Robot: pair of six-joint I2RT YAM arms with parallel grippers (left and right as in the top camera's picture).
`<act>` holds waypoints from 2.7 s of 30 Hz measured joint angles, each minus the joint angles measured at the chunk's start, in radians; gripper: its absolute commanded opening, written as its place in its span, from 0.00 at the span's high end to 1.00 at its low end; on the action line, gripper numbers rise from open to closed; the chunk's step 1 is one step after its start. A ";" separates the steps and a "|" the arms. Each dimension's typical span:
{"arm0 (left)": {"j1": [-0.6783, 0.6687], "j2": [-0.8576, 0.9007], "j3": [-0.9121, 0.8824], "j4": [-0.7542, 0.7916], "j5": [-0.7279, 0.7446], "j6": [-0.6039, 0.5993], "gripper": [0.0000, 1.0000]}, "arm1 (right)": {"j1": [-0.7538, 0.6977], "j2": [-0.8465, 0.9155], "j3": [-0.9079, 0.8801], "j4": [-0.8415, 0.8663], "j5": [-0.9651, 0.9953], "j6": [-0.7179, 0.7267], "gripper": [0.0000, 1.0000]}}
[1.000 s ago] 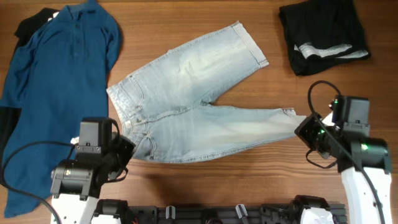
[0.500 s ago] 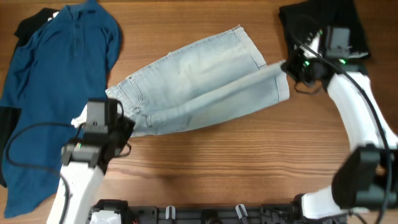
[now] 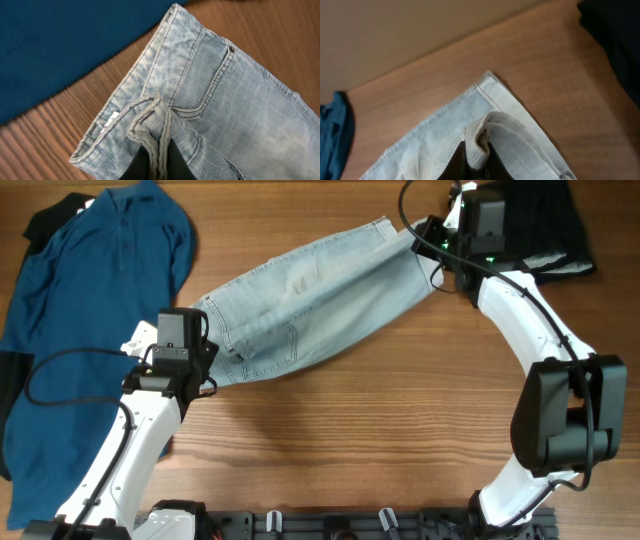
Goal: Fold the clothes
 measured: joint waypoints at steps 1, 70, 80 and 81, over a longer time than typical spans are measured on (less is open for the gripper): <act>0.000 0.000 0.000 0.003 -0.013 0.000 0.96 | 0.003 0.002 0.000 0.019 0.000 0.000 0.96; 0.144 0.170 0.078 0.065 0.164 0.540 0.00 | 0.001 0.222 0.092 -0.689 0.301 -0.049 0.70; 0.144 0.170 0.078 0.034 0.167 0.566 0.00 | -0.171 0.171 0.055 -0.746 0.004 -0.180 0.31; 0.144 0.170 0.078 0.040 0.168 0.577 0.00 | -0.177 0.150 0.045 -0.752 -0.018 -0.213 0.31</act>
